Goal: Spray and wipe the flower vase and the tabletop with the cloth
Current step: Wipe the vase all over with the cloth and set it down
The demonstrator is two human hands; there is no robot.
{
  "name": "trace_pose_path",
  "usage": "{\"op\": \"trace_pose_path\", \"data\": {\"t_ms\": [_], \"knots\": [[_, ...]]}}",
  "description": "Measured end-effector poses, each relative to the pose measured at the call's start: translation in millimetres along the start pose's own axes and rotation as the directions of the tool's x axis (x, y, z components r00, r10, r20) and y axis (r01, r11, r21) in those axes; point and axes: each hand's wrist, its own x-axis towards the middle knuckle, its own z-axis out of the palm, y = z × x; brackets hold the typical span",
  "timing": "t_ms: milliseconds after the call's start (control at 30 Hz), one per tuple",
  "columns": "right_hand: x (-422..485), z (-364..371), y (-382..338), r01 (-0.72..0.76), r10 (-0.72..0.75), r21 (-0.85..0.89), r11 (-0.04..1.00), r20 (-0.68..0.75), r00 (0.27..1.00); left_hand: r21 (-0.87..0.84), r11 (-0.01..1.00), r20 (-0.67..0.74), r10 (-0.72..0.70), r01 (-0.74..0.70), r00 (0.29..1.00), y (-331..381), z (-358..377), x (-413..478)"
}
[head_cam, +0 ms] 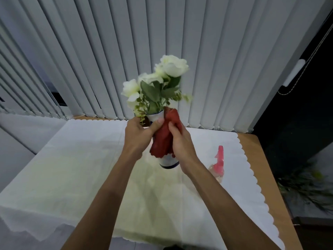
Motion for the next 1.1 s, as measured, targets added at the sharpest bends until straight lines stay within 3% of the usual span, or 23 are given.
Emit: {"op": "trace_pose_path", "data": {"t_ms": [167,300,400,500,600,667,733,900,1000,1100], "knots": [[1.1,-12.8,7.5,-0.172,0.173,-0.161,0.972,-0.007,0.985,-0.111,0.993,0.037,-0.036,0.040,0.999,-3.7,-13.1,6.4],[10.5,2.0,-15.5,-0.059,0.059,0.013,0.998,0.025,0.998,-0.075,0.997,0.084,0.003,0.004,0.996,-6.8,-8.4,-2.1],[10.1,4.3,-5.8,-0.061,0.061,-0.021,0.998,0.005,0.998,-0.139,0.990,0.085,0.016,-0.004,0.996,-1.9,-11.0,0.6],[6.7,-7.2,23.5,-0.233,0.231,-0.015,0.972,-0.071,0.970,-0.171,0.985,0.093,0.003,0.012,0.996,4.7,-17.9,5.1],[2.6,-14.4,41.8,-0.445,0.454,0.162,0.881,-0.025,0.890,-0.200,0.980,0.126,0.008,0.018,0.992,4.7,-24.3,6.8],[4.9,-14.7,44.5,-0.476,0.492,0.271,0.837,0.008,0.870,-0.205,0.979,0.130,0.019,0.008,0.991,3.7,-23.5,5.6],[9.0,-10.8,42.5,-0.457,0.491,0.358,0.814,-0.003,0.871,-0.171,0.985,0.072,0.045,-0.033,0.996,3.3,-20.4,4.0],[12.0,-2.0,37.4,-0.399,0.459,0.343,0.851,-0.113,0.881,0.033,0.997,-0.111,0.079,-0.076,0.991,1.1,-10.3,3.7],[9.2,3.7,29.8,-0.363,0.397,0.214,0.907,-0.144,0.907,0.009,1.000,-0.081,0.010,-0.009,0.997,-1.8,-8.7,6.9],[10.8,12.4,5.6,-0.226,0.236,0.111,0.968,-0.086,0.968,0.044,0.999,-0.038,0.010,-0.009,0.999,-8.1,-3.6,1.5]]}}
